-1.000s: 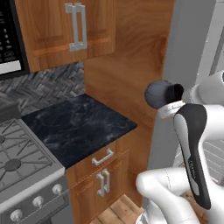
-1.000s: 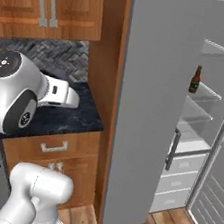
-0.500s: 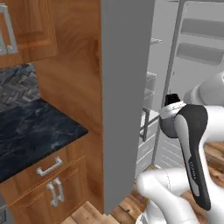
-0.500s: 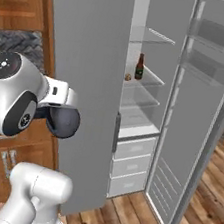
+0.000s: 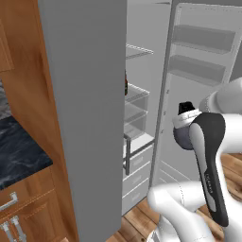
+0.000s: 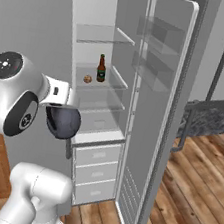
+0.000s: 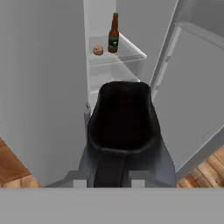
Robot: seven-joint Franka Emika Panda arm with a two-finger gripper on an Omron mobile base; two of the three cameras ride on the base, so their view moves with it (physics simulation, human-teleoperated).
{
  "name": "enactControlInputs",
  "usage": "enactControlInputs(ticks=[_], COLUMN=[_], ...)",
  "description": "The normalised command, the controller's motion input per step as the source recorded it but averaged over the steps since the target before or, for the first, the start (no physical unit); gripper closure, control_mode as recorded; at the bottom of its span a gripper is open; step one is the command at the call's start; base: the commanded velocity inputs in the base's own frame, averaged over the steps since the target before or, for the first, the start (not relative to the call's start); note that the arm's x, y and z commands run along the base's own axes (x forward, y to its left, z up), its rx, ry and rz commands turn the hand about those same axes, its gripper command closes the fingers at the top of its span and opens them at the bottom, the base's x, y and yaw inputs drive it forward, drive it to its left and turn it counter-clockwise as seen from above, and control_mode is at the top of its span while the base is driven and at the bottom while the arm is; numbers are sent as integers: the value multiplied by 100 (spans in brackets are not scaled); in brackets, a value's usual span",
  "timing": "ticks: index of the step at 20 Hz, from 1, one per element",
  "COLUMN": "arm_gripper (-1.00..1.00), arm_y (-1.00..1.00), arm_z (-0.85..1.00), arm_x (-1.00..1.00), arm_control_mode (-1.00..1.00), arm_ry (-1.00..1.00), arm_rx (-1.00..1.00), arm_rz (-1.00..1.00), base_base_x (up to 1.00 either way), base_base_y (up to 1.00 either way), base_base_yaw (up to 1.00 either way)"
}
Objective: Move the apricot and beer from the top shelf to the second highest shelf to make space. Then, place the pitcher from the counter on the cleared top shelf.
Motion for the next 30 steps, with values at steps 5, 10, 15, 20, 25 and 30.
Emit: enactControlInputs(ticks=[5,10,15,20,25,30], arm_gripper=[100,100,100,100,100,100], arm_y=[0,0,0,0,0,0], arm_z=[0,0,0,0,0,0], arm_x=[0,0,0,0,0,0], arm_control_mode=[100,100,100,100,100,100], arm_ry=[0,0,0,0,0,0], arm_rx=[0,0,0,0,0,0], arm_rz=[0,0,0,0,0,0], base_base_x=[41,33,30,30,39,54], base_base_y=[-56,-22,-23,-46,-36,-1], base_base_yaw=[31,35,38,33,23,11])
